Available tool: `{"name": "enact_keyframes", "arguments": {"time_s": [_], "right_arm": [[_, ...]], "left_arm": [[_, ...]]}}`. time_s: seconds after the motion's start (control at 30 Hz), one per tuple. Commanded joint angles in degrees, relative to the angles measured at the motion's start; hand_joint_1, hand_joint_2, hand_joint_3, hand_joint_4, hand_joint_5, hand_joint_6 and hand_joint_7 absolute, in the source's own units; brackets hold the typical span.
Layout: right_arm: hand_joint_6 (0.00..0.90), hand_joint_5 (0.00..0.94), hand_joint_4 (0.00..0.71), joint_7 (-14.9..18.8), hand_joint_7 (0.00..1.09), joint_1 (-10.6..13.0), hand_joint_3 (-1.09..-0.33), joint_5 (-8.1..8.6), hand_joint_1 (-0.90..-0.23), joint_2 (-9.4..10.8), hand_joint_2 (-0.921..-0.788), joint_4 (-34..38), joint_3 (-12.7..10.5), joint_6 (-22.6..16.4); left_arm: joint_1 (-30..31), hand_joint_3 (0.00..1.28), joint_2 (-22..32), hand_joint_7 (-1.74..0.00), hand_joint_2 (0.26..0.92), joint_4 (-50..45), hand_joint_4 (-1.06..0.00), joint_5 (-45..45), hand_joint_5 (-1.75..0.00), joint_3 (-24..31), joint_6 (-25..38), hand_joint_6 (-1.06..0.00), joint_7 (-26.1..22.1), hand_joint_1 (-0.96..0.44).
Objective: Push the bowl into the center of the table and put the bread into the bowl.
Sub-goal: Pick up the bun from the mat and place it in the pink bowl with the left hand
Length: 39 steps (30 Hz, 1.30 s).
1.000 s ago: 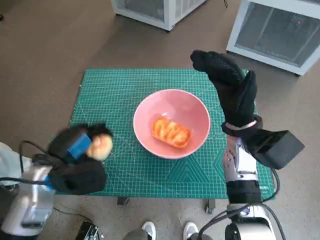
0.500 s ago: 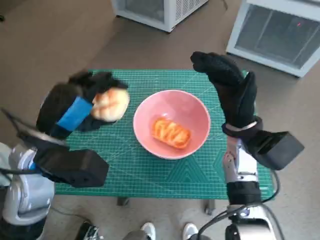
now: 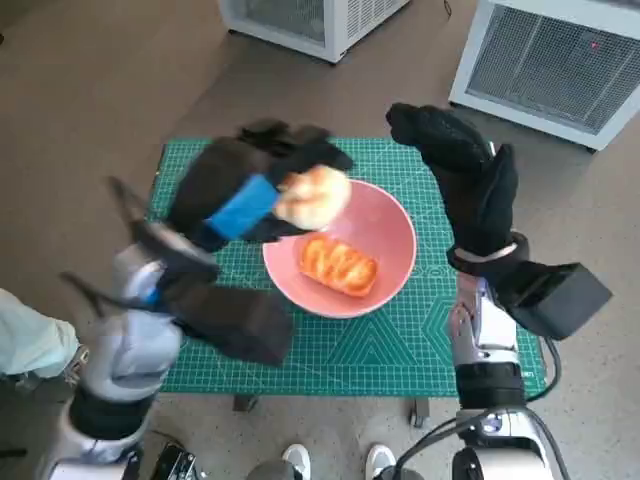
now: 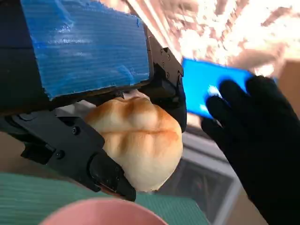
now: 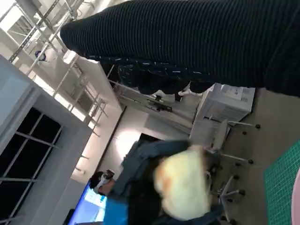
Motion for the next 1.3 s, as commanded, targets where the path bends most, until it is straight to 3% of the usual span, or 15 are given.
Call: {"name": "enact_keyframes", "arguments": {"time_s": [0.03, 0.47, 0.6, 0.63, 0.67, 0.73, 0.83, 1.0, 1.3], "right_arm": [[0.031, 0.002, 0.216, -0.6, 0.53, 2.0, -0.759, -0.24, -0.696, -0.5, -0.921, -0.1, -0.2, 0.4], [0.038, 0.002, 0.217, -1.8, 0.52, 2.8, -0.751, -0.52, -0.699, -0.6, -0.921, -0.9, -0.5, 0.1], [0.042, 0.001, 0.216, -2.3, 0.51, 3.1, -0.747, -0.74, -0.696, -0.6, -0.921, -1.1, -0.5, -0.1], [0.042, 0.001, 0.216, -2.4, 0.51, 3.1, -0.747, -0.79, -0.695, -0.6, -0.921, -1.1, -0.5, -0.1], [0.043, 0.001, 0.216, -2.5, 0.51, 3.1, -0.746, -0.88, -0.694, -0.6, -0.921, -1.1, -0.5, -0.2], [0.045, 0.001, 0.216, -2.8, 0.51, 3.1, -0.746, -1.05, -0.693, -0.6, -0.921, -1.0, -0.5, -0.4], [0.047, 0.001, 0.217, -3.1, 0.51, 3.1, -0.745, -1.28, -0.692, -0.6, -0.921, -0.8, -0.4, -0.7], [0.051, 0.001, 0.217, -3.6, 0.50, 2.8, -0.745, -1.47, -0.692, -0.6, -0.921, -0.3, -0.2, -1.1], [0.055, 0.001, 0.216, -3.9, 0.49, 2.4, -0.746, -1.51, -0.691, -0.5, -0.921, 0.2, 0.0, -1.2]], "left_arm": [[-2.4, 0.01, -1.7, -0.95, 0.881, 6.2, -0.87, 1.0, -1.05, -2.4, -1.9, -0.75, 0.4, 0.00], [-5.2, 0.01, -6.3, -1.12, 0.915, 24.6, -0.81, -0.3, -1.05, -5.8, -8.0, -0.65, 1.7, 0.00], [-4.8, 0.07, -6.4, -1.14, 0.919, 26.2, -0.75, -0.7, -1.16, -6.1, -7.3, -0.57, -0.5, 0.00], [-4.7, 0.10, -6.4, -1.04, 0.920, 26.1, -0.71, -0.8, -1.20, -6.1, -6.7, -0.52, -1.4, 0.07], [-4.4, 0.14, -6.3, -0.83, 0.920, 25.6, -0.64, -1.2, -1.27, -6.1, -5.6, -0.47, -2.8, 0.17], [-4.0, 0.12, -6.3, -0.43, 0.842, 24.4, -0.42, -1.9, -0.60, -5.8, -3.5, -0.38, -5.3, 0.07], [-3.5, 0.08, -6.1, -0.17, 0.798, 21.9, -0.25, -3.0, -0.20, -5.2, -0.4, -0.32, -8.7, -0.04], [-2.7, 0.05, -5.4, -0.05, 0.780, 20.5, -0.14, -5.5, -0.03, -3.9, 0.1, -0.29, -10.9, -0.18], [-2.3, 0.03, -4.8, 0.00, 0.786, 24.2, -0.03, -17.6, 0.00, 3.1, -3.7, -0.19, -14.7, -0.28]]}}
